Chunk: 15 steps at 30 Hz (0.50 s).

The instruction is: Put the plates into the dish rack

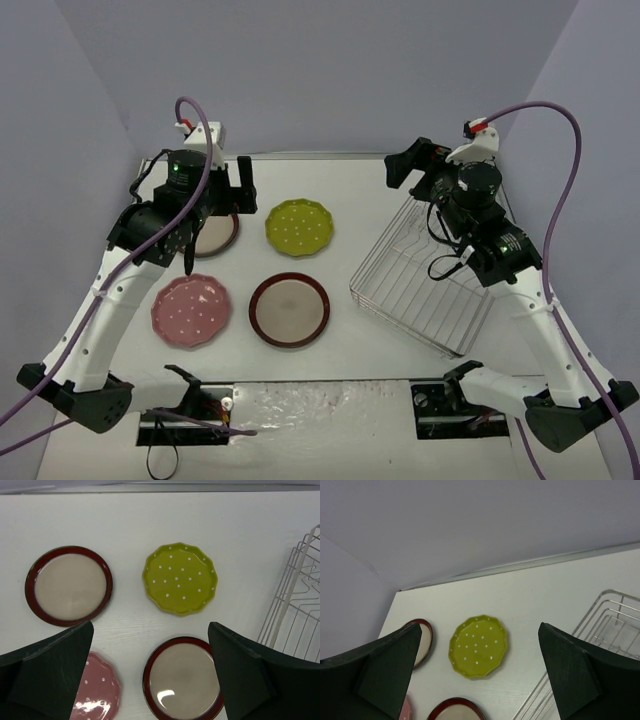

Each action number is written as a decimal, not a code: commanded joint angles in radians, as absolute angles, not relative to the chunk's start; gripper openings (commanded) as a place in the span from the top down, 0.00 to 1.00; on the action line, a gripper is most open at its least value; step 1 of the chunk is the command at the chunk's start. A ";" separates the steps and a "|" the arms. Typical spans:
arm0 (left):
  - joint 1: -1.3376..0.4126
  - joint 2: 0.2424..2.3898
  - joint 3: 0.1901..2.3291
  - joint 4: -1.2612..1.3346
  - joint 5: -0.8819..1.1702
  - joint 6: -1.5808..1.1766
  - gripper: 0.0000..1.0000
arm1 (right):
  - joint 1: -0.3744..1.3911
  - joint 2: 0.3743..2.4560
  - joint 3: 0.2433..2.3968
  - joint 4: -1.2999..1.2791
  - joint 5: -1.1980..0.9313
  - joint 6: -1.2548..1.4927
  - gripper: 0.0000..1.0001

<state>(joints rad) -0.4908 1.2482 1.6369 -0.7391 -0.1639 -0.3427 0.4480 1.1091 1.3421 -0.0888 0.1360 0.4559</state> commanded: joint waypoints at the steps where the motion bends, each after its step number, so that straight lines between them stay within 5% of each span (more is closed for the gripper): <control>1: -0.492 1.163 1.447 -0.644 -0.217 -0.508 0.06 | 0.457 1.078 1.260 -0.015 0.163 0.494 0.00; 15: -0.515 0.943 0.828 -0.453 -0.116 -0.907 0.11 | 0.457 1.024 1.172 -0.015 0.147 0.507 0.00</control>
<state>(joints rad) -0.4931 1.0325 0.8854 -0.6040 -0.1478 -0.7671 0.4526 1.0488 1.1900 -0.0937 0.1375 0.4954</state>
